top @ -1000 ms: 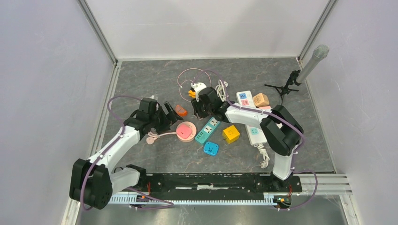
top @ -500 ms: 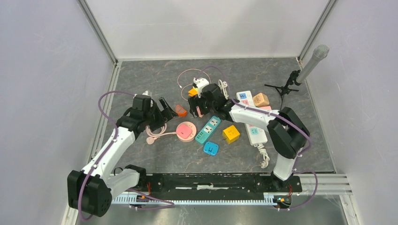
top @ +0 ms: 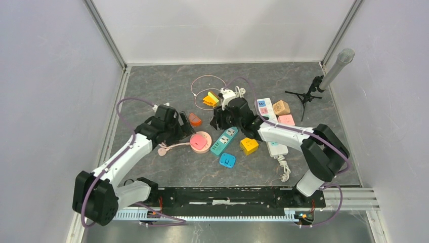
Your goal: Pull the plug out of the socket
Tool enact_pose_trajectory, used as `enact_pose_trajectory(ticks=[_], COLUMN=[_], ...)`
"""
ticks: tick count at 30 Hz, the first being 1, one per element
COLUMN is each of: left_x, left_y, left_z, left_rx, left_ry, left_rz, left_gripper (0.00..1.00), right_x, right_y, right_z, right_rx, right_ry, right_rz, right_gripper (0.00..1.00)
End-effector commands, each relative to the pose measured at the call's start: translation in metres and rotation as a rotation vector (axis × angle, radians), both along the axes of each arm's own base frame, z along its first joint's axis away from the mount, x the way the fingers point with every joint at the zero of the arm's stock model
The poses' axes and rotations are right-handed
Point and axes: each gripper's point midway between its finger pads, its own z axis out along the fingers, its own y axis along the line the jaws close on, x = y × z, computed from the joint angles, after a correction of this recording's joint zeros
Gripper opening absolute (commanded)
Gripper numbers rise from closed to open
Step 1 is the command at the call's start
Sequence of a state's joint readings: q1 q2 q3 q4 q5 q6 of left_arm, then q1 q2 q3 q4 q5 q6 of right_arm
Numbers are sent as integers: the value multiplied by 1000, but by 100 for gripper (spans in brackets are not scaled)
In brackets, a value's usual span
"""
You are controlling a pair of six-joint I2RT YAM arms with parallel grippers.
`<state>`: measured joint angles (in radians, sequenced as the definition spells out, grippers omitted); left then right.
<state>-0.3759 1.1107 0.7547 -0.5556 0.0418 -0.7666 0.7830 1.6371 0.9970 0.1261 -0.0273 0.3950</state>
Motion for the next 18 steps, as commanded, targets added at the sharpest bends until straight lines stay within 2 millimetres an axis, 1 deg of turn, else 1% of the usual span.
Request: enact_pose_trajectory(ticks=[1, 3, 5, 7, 12, 15, 18], left_x=[4, 4, 4, 7, 10, 16, 24], left_y=[-12, -24, -31, -29, -29, -36, -47], left_z=[-7, -13, -18, -22, -32, -34, -32], left_rx=[23, 31, 65, 123, 196, 198, 210], left_ry=[29, 42, 50, 43, 54, 59, 55], left_rz=[92, 88, 90, 130, 197, 208, 184], left_gripper=[95, 95, 96, 100, 100, 100, 100], right_x=[-24, -27, -27, -26, -31, -34, -33], right_y=[26, 27, 23, 18, 13, 6, 1], right_z=[-2, -8, -15, -20, -37, -43, -41], right_rx=[166, 165, 147, 125, 86, 74, 66], right_ry=[112, 135, 142, 142, 168, 170, 153], right_rz=[95, 97, 79, 62, 58, 39, 22], right_gripper=[43, 37, 35, 35, 33, 32, 31])
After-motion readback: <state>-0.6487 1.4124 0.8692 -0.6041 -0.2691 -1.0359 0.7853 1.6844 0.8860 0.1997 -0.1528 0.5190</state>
